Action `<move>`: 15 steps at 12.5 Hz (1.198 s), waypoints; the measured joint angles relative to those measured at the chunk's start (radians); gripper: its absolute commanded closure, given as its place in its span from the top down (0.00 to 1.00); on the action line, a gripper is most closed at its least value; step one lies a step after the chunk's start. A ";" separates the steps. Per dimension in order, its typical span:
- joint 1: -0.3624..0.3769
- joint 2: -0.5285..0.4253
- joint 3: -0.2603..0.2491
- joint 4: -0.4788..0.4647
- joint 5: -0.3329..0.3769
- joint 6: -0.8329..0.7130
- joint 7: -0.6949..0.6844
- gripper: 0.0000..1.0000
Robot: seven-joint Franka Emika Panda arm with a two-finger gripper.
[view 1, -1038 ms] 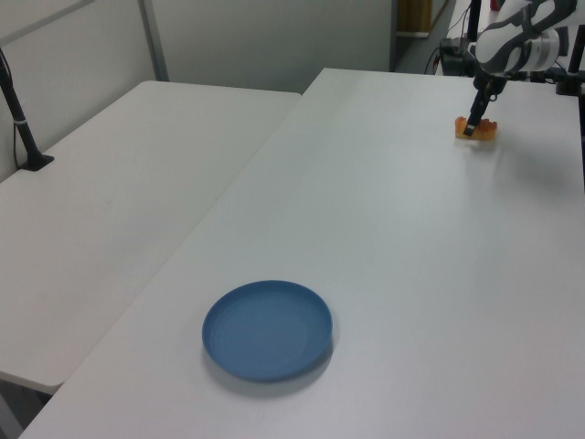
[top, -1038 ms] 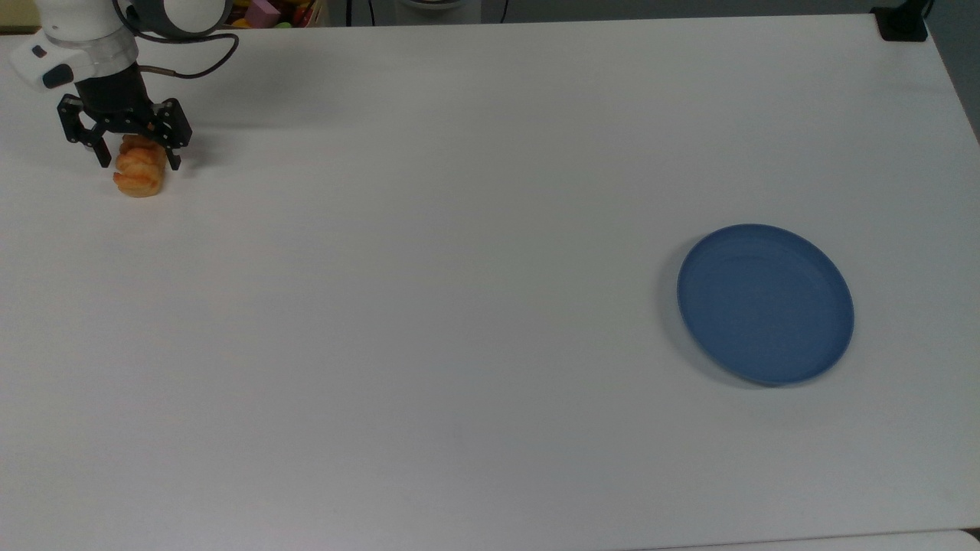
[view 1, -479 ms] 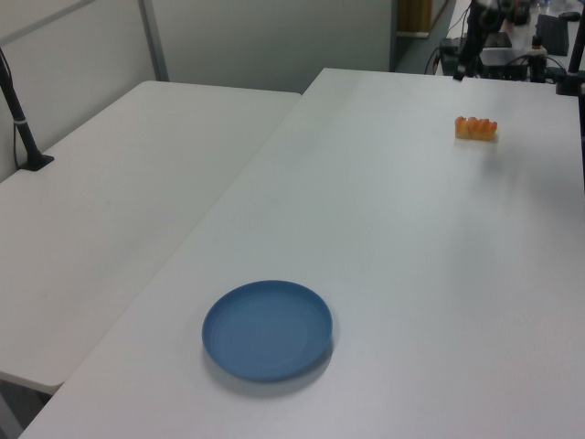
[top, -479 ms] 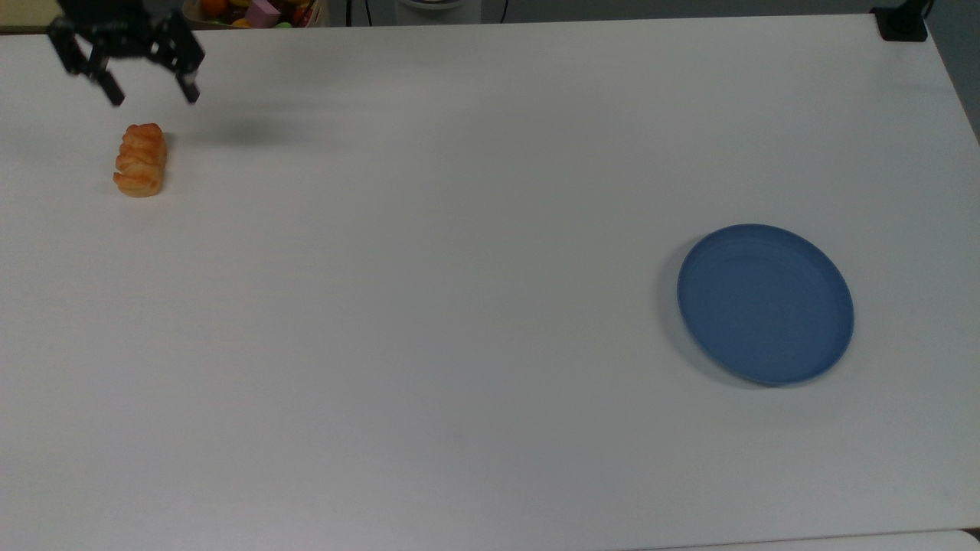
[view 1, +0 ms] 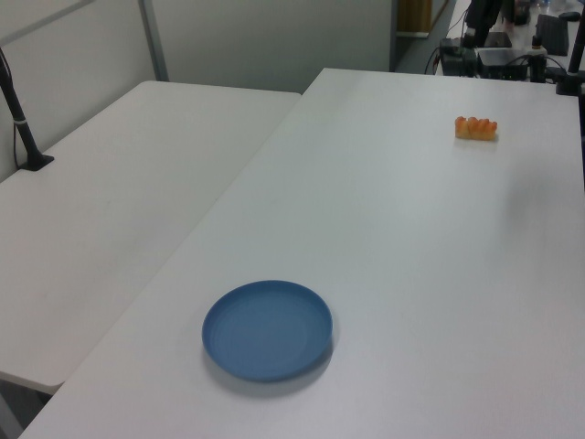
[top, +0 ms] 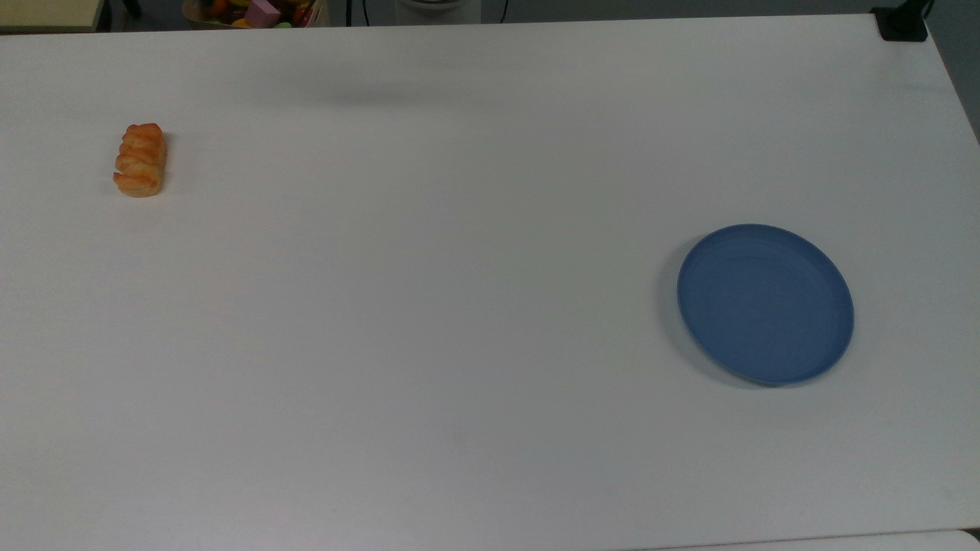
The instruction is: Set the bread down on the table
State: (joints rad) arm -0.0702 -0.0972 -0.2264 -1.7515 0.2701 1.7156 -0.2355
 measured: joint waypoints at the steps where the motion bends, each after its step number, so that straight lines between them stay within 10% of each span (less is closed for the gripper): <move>1: 0.001 -0.007 0.029 0.014 0.000 -0.028 0.054 1.00; 6: 0.044 -0.015 0.287 0.052 -0.097 -0.062 0.296 1.00; 15: 0.213 0.053 0.249 0.008 -0.186 0.091 0.224 1.00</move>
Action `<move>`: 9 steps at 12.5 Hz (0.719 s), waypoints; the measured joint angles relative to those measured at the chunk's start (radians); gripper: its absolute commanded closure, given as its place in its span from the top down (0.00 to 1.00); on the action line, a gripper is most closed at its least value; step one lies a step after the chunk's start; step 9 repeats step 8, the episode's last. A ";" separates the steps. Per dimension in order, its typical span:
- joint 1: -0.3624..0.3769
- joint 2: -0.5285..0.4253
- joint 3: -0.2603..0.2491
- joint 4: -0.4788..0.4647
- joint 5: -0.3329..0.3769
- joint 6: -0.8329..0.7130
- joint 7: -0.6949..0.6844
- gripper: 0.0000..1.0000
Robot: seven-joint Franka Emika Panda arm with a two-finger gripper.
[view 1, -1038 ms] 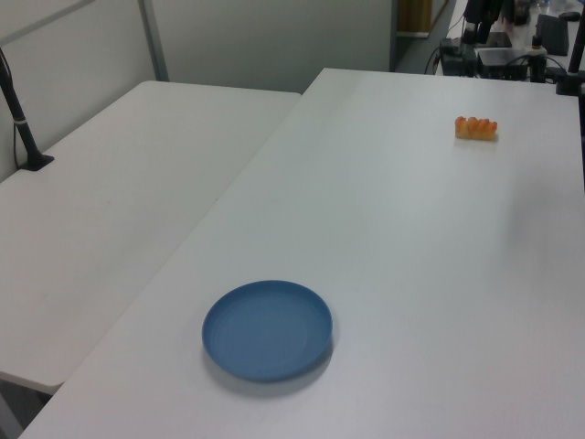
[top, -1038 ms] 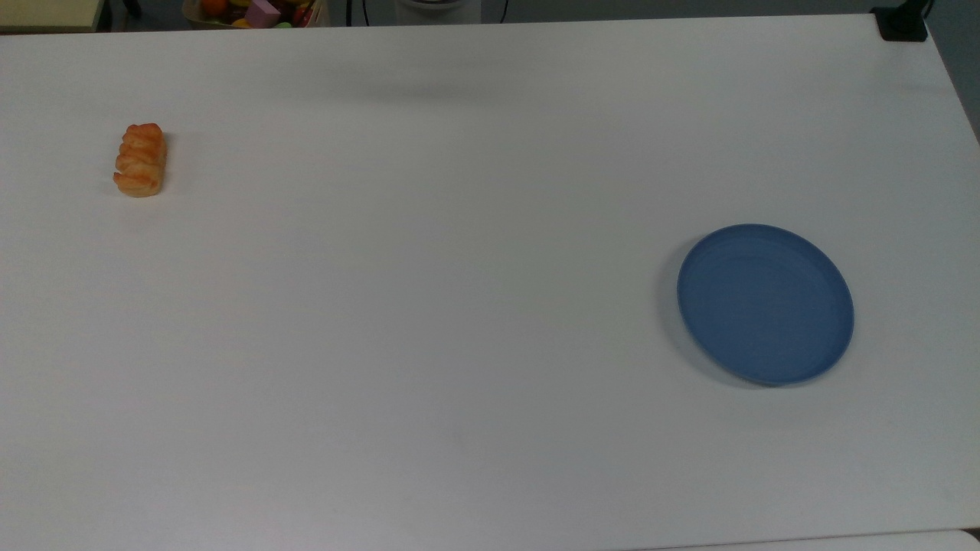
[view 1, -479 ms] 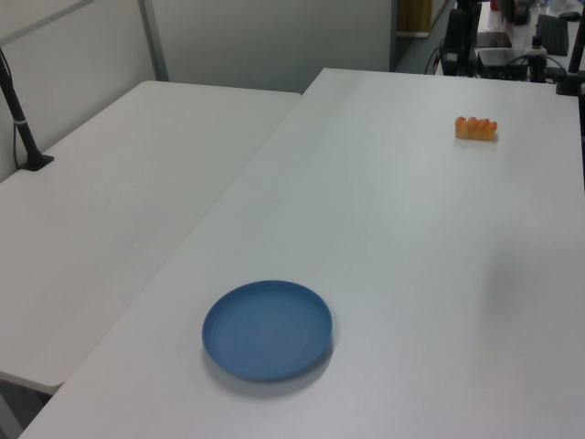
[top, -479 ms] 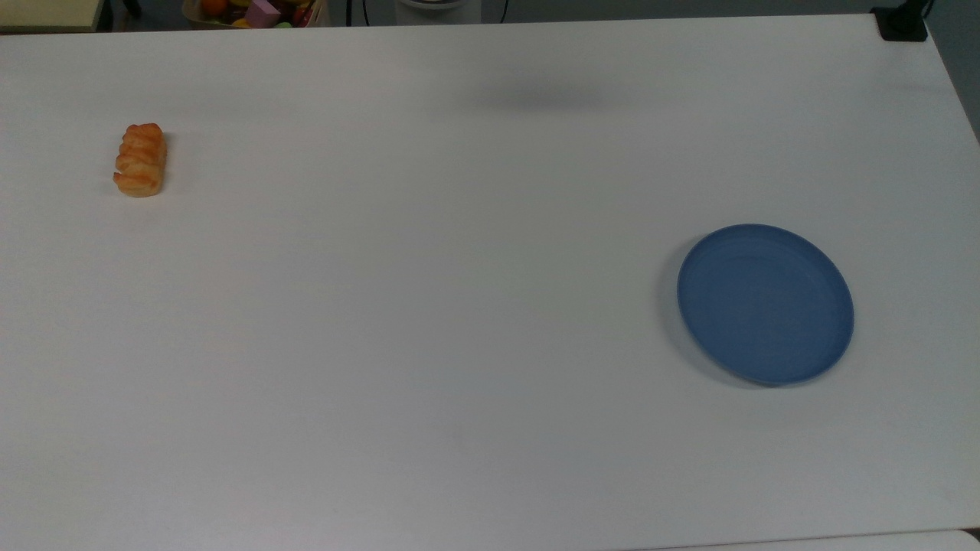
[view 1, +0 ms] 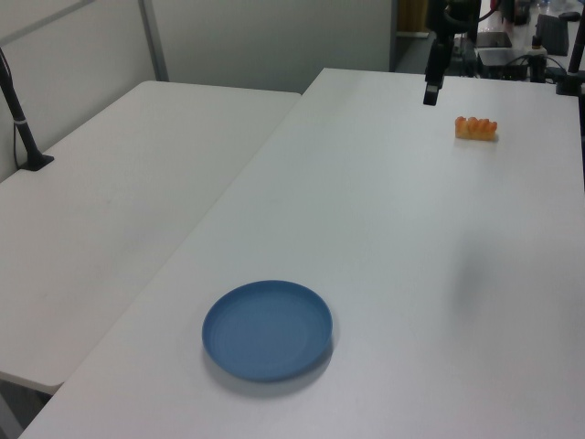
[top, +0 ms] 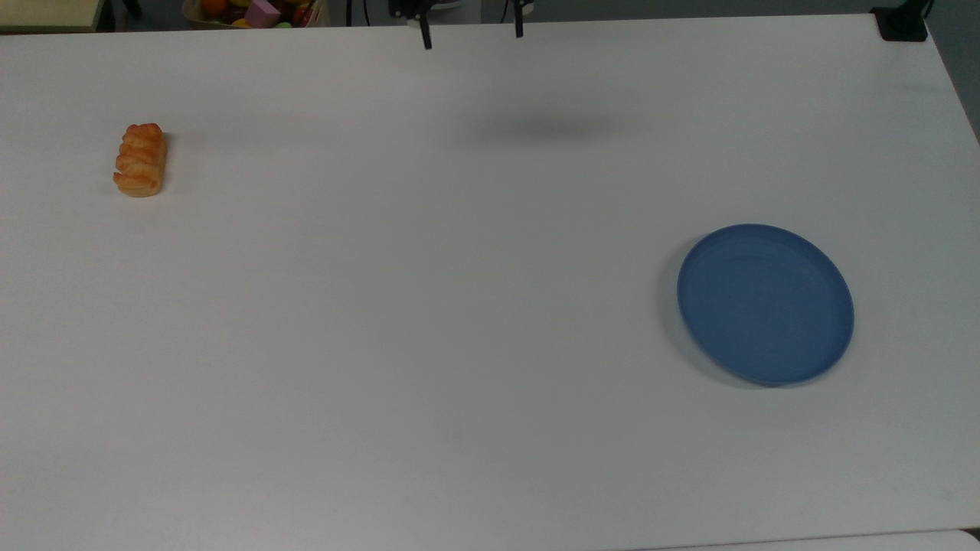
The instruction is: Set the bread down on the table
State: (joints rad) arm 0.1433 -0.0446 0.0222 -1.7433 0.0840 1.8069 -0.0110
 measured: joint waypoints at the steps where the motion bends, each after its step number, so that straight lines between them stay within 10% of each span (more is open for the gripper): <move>1: 0.015 0.009 -0.036 0.000 0.000 0.022 -0.023 1.00; 9: 0.030 0.010 -0.073 0.005 0.000 0.032 -0.045 1.00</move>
